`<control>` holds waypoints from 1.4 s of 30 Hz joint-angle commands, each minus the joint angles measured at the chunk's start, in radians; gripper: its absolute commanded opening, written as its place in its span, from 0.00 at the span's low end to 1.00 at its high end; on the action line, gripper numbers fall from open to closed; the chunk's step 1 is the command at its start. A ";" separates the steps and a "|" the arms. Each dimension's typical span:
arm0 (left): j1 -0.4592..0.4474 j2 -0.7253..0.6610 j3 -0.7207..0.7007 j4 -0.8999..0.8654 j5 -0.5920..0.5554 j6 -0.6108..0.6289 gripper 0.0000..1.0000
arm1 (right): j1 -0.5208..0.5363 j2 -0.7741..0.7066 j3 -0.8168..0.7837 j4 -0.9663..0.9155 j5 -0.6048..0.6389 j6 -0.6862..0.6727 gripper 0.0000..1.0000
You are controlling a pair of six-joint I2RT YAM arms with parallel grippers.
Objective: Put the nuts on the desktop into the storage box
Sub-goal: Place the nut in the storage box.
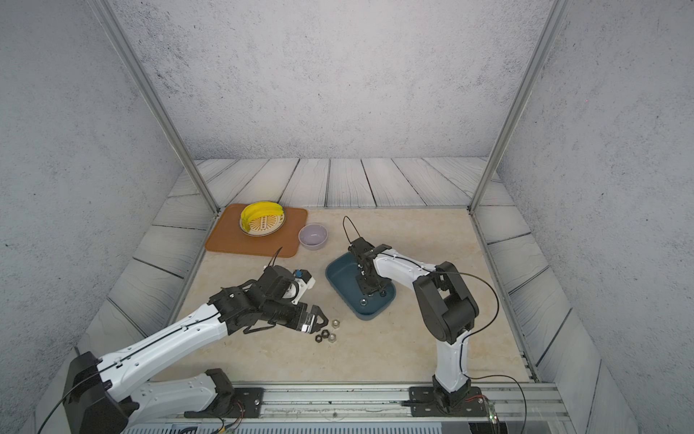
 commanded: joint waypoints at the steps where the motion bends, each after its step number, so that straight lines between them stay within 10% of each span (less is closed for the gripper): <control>1: 0.006 -0.001 -0.010 0.000 0.010 0.017 0.98 | 0.001 0.016 0.033 0.009 0.038 0.004 0.15; 42: 0.006 -0.048 -0.051 -0.004 -0.013 0.002 0.99 | 0.002 -0.141 0.019 -0.050 -0.029 0.021 0.42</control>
